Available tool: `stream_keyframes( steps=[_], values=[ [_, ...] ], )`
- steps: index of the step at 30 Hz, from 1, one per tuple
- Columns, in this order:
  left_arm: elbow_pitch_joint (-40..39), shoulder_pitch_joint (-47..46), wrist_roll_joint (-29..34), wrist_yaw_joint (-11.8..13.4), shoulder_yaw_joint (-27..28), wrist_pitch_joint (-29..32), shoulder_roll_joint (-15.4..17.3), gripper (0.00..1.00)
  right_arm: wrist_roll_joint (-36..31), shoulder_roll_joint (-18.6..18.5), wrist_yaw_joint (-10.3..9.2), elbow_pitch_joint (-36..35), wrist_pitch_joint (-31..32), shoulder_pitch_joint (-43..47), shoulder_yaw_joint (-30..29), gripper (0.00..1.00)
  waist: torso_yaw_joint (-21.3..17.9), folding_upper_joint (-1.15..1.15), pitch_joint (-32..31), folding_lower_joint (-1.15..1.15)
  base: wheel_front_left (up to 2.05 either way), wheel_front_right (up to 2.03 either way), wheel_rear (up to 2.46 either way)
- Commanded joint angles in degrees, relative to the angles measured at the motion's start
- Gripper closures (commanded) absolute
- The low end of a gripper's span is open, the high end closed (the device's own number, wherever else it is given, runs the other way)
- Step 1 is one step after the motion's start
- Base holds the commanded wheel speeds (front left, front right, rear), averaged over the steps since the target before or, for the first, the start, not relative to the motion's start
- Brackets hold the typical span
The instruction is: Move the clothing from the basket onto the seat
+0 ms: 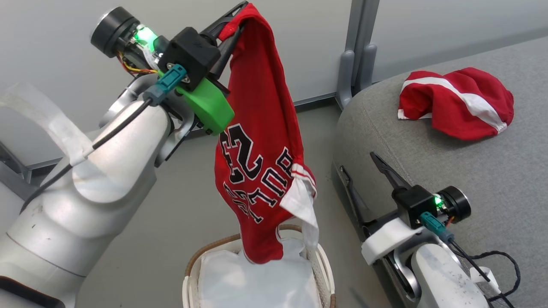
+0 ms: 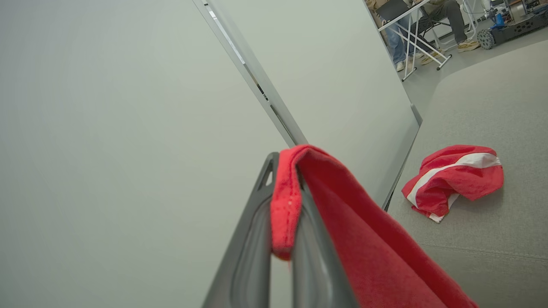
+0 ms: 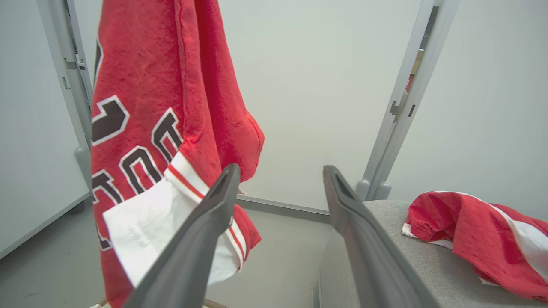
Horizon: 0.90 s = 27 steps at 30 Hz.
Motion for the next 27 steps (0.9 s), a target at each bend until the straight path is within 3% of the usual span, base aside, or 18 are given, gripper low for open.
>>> stream_keyframes(
  steps=[1,14,27],
  values=[
    [-0.5,-0.9,-0.3,0.0,-0.4,0.1,-0.4,1.00,0.6,-0.2,-0.08,0.0,0.0,-1.2,1.1,0.00,0.5,0.00,-0.5,0.01,0.00,0.00,0.00],
    [-4.2,-1.3,-0.4,-0.3,-3.1,1.4,-2.8,1.00,5.9,-0.2,-0.08,-2.8,0.0,-6.0,12.7,0.00,3.8,0.00,-1.9,0.01,0.00,0.00,0.00],
    [-8.7,-3.2,0.3,0.0,-4.6,1.3,-4.9,1.00,-1.4,-0.2,-0.08,6.9,0.0,-14.4,9.7,0.00,6.5,0.00,-1.4,0.01,0.00,0.00,0.00]
  ],
)
